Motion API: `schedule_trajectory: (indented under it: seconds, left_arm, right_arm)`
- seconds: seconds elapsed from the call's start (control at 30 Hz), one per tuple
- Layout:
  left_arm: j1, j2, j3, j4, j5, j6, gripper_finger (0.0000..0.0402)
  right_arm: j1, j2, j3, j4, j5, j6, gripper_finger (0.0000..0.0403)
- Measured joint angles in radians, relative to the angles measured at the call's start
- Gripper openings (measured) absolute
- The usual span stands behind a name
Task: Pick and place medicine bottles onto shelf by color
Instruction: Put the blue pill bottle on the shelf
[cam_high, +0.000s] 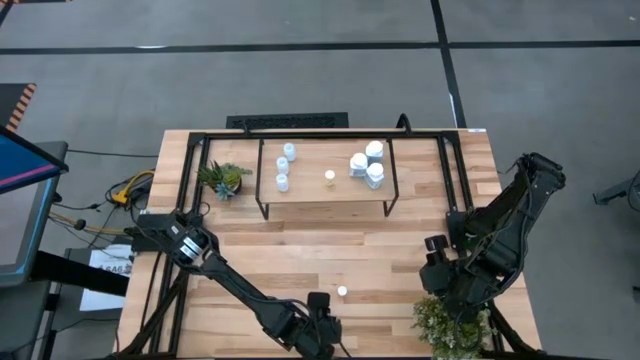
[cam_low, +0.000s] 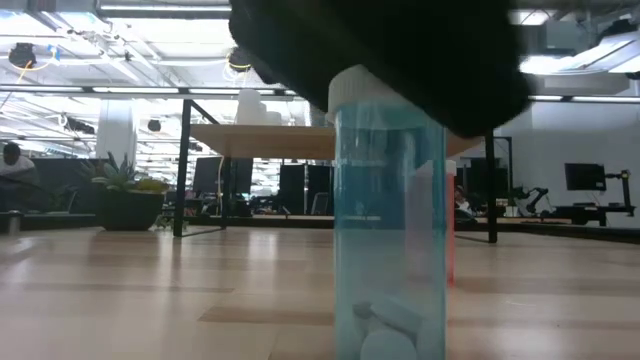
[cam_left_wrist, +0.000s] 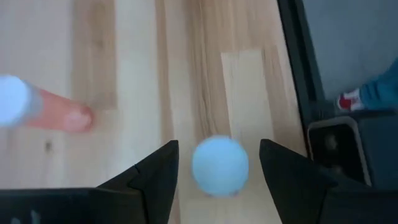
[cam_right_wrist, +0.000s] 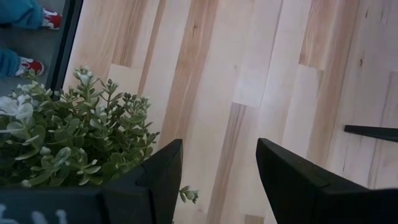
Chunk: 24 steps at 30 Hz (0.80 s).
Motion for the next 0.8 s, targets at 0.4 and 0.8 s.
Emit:
schedule_trajectory:
  seconds: [0.4,0.8]
  left_arm:
    - [0.01,0.008,0.002,0.001,0.008,-0.014,0.0199]
    - [0.038,0.008,0.125,-0.134,0.088,-0.154,0.0074]
  right_arm:
    - [0.0,0.0,0.0,-0.002,0.0,0.0,0.0225]
    - [0.0,0.0,0.0,-0.01,0.0,0.0,0.0225]
